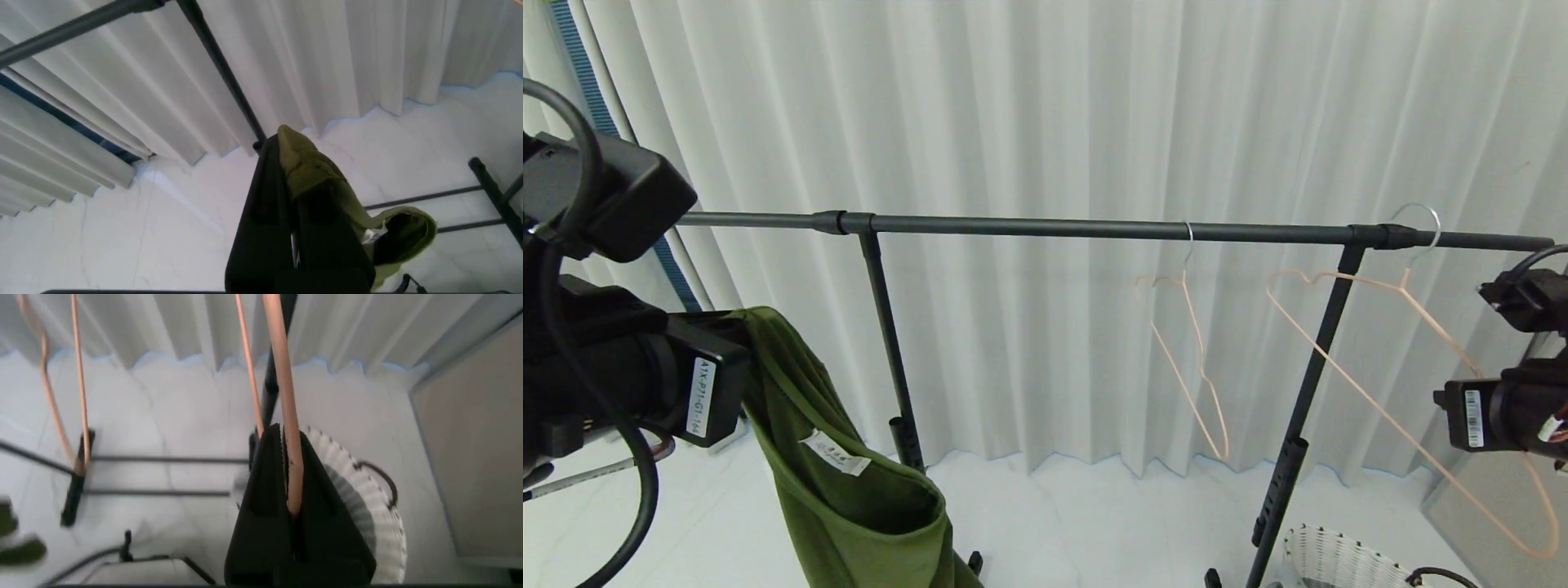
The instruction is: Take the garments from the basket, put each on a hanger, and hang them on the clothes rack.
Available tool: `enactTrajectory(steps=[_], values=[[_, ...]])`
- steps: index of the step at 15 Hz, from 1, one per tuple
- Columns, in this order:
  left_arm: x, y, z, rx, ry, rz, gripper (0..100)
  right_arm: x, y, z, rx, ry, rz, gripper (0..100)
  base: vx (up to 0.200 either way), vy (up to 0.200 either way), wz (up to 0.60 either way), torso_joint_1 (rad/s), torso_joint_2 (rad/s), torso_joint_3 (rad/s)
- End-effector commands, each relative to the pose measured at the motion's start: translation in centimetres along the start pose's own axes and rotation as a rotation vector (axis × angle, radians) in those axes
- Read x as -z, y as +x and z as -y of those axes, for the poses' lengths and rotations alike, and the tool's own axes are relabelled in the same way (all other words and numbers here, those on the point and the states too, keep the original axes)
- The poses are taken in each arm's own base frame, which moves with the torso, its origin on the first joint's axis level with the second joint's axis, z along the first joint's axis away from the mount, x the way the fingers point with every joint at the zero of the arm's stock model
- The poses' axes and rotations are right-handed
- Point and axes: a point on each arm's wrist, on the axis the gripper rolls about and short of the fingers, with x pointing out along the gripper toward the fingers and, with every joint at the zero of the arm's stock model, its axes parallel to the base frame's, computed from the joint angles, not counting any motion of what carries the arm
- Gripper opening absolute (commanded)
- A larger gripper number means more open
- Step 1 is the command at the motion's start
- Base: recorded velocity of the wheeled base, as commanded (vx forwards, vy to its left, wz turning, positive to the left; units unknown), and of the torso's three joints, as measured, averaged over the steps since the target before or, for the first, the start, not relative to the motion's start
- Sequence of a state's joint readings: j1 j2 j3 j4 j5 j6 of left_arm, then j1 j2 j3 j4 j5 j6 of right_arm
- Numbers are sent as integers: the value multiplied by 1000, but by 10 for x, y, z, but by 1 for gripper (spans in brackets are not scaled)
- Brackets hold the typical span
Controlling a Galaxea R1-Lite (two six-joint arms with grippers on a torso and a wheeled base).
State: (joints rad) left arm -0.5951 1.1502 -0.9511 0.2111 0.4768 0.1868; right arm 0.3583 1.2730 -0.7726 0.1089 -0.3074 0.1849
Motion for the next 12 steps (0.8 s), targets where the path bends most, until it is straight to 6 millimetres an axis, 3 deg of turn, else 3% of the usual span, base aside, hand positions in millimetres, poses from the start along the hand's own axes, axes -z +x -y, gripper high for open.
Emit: enactTrajectory(steps=[1, 8, 10, 12], values=[[2, -1, -1, -4, -1, -2, 0, 8, -25, 3, -41, -11, 38, 0, -200, 0, 0, 2, -2, 2], [11, 3, 0, -10, 6, -37, 0, 14, -52, -13, -202, -83, 87, 0, -200, 0, 0, 2, 1, 4], [15, 4, 2, -9, 11, -46, 0, 16, -58, -24, -290, -121, 96, 0, 0, 0, 0, 0, 0, 0], [18, 9, 5, -4, 19, -61, 0, 26, -73, -46, -476, -221, 84, 0, 0, 0, 0, 0, 0, 0]])
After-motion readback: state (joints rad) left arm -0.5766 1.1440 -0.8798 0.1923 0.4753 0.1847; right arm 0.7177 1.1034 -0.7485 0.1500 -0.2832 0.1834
